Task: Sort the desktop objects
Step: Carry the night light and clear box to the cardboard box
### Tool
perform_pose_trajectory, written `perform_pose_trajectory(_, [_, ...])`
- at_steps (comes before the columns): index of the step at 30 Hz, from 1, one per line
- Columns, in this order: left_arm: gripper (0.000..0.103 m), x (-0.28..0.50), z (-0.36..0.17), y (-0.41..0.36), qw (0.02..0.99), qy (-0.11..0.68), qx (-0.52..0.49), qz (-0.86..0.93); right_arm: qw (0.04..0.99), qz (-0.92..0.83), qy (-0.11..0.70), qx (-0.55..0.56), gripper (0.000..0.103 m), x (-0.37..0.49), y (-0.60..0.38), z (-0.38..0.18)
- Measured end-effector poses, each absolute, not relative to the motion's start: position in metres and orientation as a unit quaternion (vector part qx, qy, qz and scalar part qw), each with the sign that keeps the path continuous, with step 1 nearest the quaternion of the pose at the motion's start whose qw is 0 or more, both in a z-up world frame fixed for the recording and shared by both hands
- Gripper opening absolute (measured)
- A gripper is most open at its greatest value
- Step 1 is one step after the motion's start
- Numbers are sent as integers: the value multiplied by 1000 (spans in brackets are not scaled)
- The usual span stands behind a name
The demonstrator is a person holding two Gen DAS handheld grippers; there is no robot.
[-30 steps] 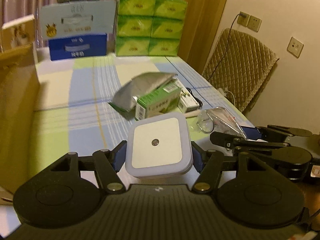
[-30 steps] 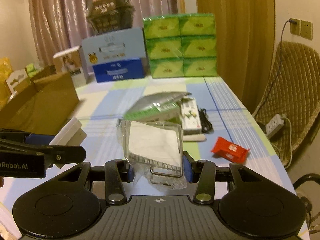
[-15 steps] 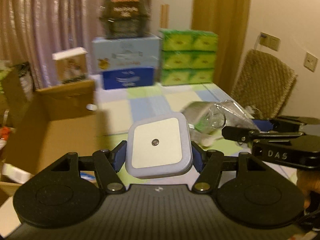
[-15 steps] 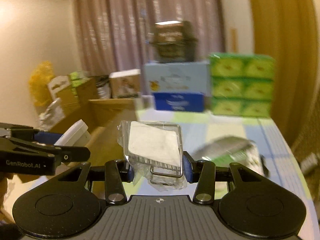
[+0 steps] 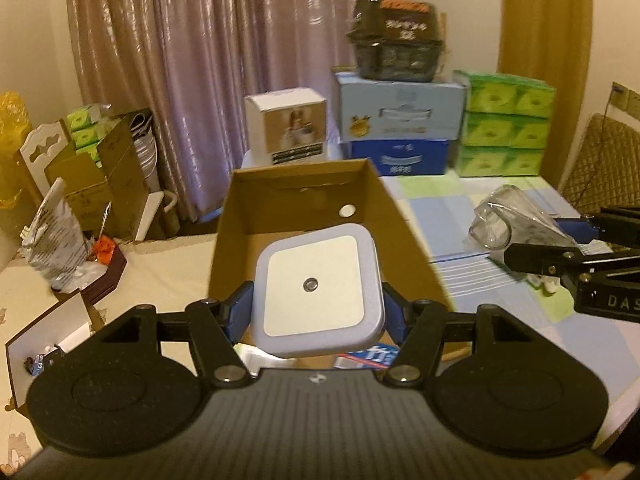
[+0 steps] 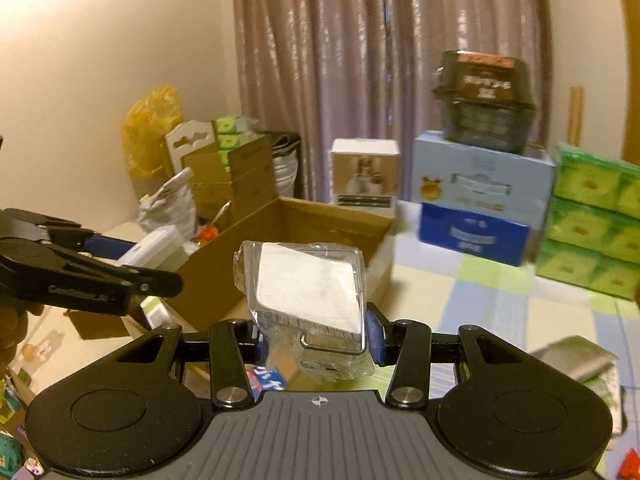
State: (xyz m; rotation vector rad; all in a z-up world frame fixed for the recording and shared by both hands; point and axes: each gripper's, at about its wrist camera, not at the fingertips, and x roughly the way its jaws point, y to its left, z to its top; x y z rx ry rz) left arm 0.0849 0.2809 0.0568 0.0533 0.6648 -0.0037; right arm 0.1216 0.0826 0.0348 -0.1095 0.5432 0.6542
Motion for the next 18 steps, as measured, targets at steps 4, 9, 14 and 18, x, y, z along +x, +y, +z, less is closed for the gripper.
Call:
perform_pose_trajectory(4, [60, 101, 46, 294, 942, 334, 24, -3, 903, 324, 276, -58, 43, 134, 101, 22])
perform_pose_trajectory(9, [60, 118, 32, 304, 939, 343, 11, -8, 899, 327, 286, -55, 43, 144, 112, 10])
perform_pose_trajectory(14, [61, 129, 22, 314, 939, 345, -4, -14, 896, 330, 291, -58, 43, 149, 118, 2])
perform_pose_trajectory(18, [61, 140, 15, 317, 936, 353, -11, -13, 896, 329, 294, -56, 43, 152, 119, -1])
